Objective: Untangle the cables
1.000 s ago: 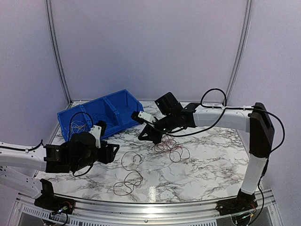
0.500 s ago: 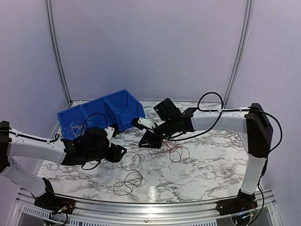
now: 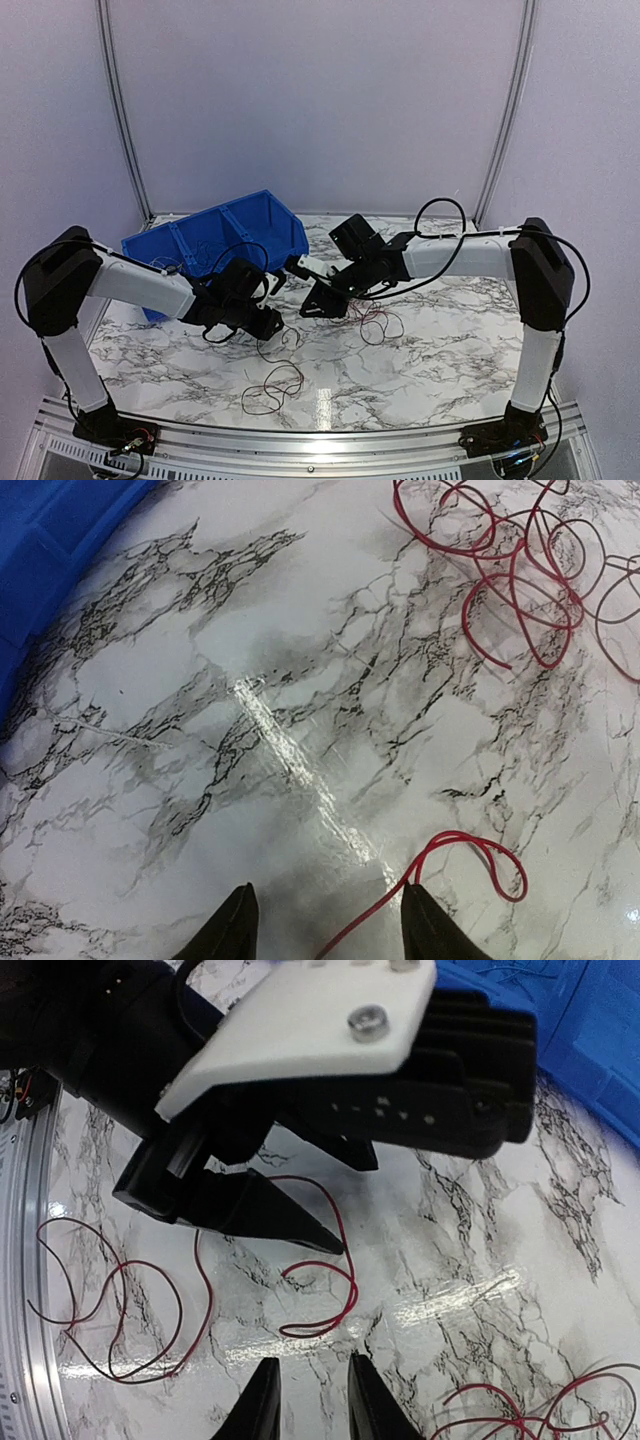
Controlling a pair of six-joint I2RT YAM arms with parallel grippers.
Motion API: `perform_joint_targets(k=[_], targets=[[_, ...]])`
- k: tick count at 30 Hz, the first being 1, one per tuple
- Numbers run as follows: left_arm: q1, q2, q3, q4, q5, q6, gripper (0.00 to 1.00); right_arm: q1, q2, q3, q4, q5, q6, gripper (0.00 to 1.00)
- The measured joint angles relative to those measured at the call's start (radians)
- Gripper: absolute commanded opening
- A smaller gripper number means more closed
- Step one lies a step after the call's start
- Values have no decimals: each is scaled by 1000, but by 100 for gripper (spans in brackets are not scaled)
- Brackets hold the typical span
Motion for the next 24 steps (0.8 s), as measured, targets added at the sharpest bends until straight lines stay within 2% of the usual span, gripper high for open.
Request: perform_joint_targets(k=[7, 10, 13, 17, 20, 24], targets=[[16, 82, 75, -45, 70, 82, 11, -12, 0, 0, 0, -3, -3, 26], [18, 85, 78, -53, 111, 98, 0, -17, 0, 0, -1, -2, -4, 35], [16, 71, 58, -43, 137, 76, 0, -19, 3, 1, -4, -1, -6, 46], [2, -31, -57, 7, 126, -26, 0, -20, 31, 10, -23, 7, -12, 57], [-46, -140, -130, 40, 45, -114, 0, -20, 51, 11, -43, 29, -23, 59], [-127, -217, -145, 87, -61, -190, 0, -20, 58, 11, -59, 31, -27, 60]])
